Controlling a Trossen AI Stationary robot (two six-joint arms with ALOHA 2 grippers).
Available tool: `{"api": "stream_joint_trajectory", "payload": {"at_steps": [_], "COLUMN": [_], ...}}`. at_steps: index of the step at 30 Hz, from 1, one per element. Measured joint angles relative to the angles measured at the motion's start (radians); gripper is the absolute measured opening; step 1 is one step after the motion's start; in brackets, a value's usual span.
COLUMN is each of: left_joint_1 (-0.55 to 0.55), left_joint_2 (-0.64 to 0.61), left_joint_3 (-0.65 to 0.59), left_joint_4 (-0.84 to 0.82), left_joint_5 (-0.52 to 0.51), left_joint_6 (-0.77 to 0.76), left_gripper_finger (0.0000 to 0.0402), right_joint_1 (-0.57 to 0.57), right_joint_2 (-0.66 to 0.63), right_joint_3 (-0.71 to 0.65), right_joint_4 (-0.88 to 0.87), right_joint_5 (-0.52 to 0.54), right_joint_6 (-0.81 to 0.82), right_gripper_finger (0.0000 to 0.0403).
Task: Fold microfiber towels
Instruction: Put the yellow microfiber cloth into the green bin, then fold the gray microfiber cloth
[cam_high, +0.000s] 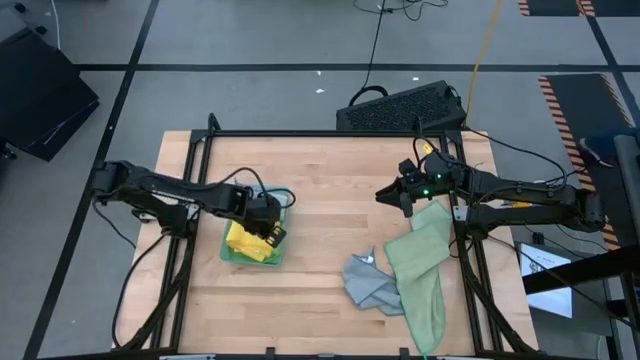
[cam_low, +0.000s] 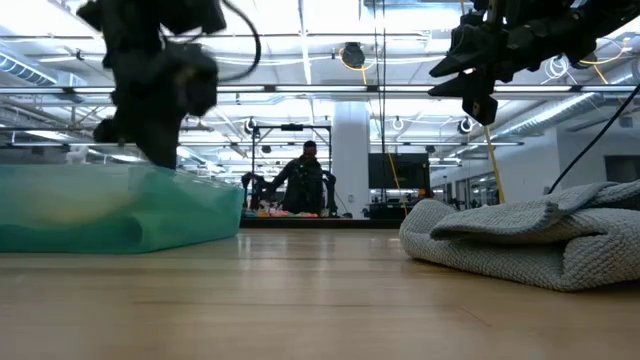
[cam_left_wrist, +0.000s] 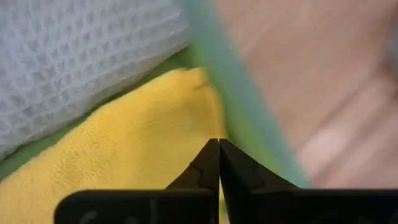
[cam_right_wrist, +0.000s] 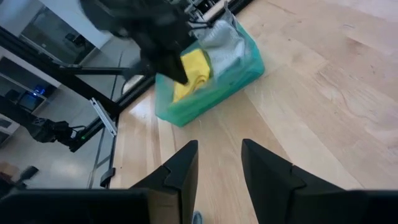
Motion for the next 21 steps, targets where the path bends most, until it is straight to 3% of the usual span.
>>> {"api": "stream_joint_trajectory", "payload": {"at_steps": [4, 9, 21], "left_joint_1": [0.0, -0.004, -0.026], "left_joint_2": [-0.063, -0.111, 0.012], "left_joint_3": [0.088, 0.219, 0.536], "left_joint_4": [-0.15, -0.209, -0.223], "left_joint_5": [-0.054, -0.104, -0.094], "left_joint_6": [0.01, 0.113, 0.406], "left_gripper_finger": [0.0003, 0.0017, 0.0087], "right_joint_1": [0.0, 0.0, 0.057], "right_joint_2": [0.0, 0.0, 0.0], "right_joint_3": [0.0, 0.0, -0.001], "right_joint_4": [-0.007, -0.027, -0.063], "right_joint_5": [0.001, 0.0, -0.003], "right_joint_6": [0.009, 0.065, 0.194], "right_gripper_finger": [0.0114, 0.0114, 0.0114]}}
